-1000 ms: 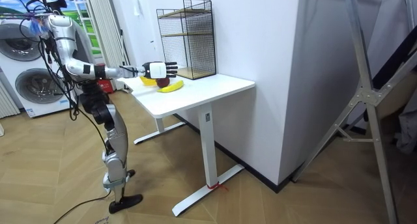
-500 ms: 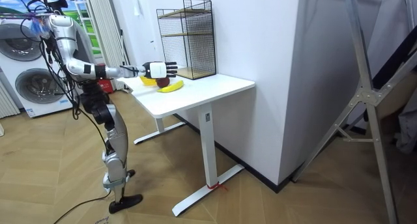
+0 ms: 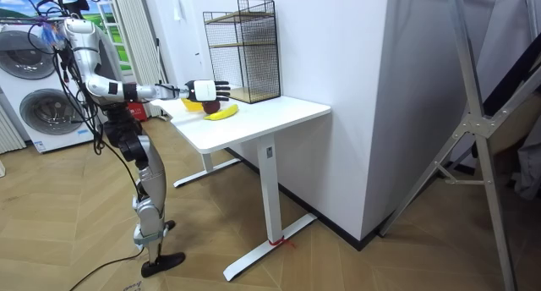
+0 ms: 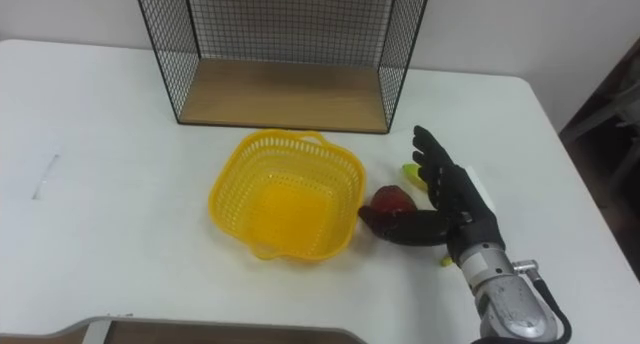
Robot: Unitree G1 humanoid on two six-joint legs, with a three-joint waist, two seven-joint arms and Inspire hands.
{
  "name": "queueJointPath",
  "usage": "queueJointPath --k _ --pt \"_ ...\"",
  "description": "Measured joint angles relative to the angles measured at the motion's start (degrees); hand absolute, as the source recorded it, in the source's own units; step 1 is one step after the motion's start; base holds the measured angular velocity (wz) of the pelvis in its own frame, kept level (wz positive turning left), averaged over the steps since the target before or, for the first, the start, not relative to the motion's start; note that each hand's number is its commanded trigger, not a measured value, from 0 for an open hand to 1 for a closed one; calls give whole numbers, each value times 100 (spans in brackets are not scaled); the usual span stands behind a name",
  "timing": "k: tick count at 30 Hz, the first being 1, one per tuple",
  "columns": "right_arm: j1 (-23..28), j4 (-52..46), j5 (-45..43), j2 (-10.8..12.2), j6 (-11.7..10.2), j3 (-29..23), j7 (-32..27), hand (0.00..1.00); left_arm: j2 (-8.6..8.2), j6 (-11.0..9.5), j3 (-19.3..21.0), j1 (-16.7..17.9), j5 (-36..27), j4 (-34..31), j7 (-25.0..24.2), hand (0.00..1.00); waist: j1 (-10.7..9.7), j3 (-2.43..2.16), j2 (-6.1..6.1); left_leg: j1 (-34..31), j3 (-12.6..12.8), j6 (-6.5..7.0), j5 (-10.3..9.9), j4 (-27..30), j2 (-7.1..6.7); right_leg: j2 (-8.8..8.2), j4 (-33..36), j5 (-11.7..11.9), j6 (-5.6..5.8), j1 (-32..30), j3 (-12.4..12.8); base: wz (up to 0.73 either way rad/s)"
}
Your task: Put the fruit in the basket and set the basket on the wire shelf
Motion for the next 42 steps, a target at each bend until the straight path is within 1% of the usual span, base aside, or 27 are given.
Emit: queueJointPath --k 5,14,16,19,21,22,25,27,39,42 --pt "-85 148 -63 -10 0 10 -2 0 0 0 -3 -3 -3 -1 0 0 -5 7 13 -9 -5 0 -1 -3 7 7 4 9 -5 13 -9 0" --pt "-83 261 -652 -11 1 14 -46 0 0 10 8 26 5 -5 -1 0 -2 1 35 -71 -8 0 -1 7 11 11 9 32 -8 -53 -10 0" --pt "-83 259 -890 -11 1 66 -44 0 0 11 10 42 5 -5 -2 0 2 -2 29 -79 -7 0 -1 11 11 11 11 32 -8 -36 -7 0" --pt "-66 260 -1021 -11 5 188 -30 0 0 20 11 41 5 -5 -2 0 -2 -3 27 -78 -6 0 -1 17 10 11 11 33 -8 -24 -4 0" --pt "-66 260 -1093 -11 28 232 19 0 -1 30 11 38 5 -5 -2 0 -2 -3 27 -77 -6 0 -1 18 11 11 11 33 -8 -22 -4 0" --pt "-66 260 -1140 -11 73 233 25 0 -1 40 11 37 5 -5 -2 0 -1 -4 27 -76 -6 0 -1 21 10 11 13 33 -9 -19 -4 0" --pt "-66 259 -1151 -11 126 232 24 0 -3 69 11 45 4 -4 -2 0 -6 -3 28 -66 -7 0 -1 23 11 11 26 33 -9 -19 -3 0" --pt "-66 259 -1163 -11 126 231 24 0 -3 97 12 45 4 -4 -2 0 -7 -3 28 -61 -8 0 -1 22 11 11 34 33 -9 -27 -3 0" --pt "-66 260 -1206 -10 126 232 23 0 -3 100 11 54 3 4 -29 0 0 -11 31 -49 0 1 0 26 10 9 46 31 -7 -63 52 0" --pt "-63 265 -1483 -10 126 232 22 0 -3 100 11 62 -5 5 -70 0 -6 -13 36 -15 1 1 0 32 10 9 45 31 -7 -51 29 0"
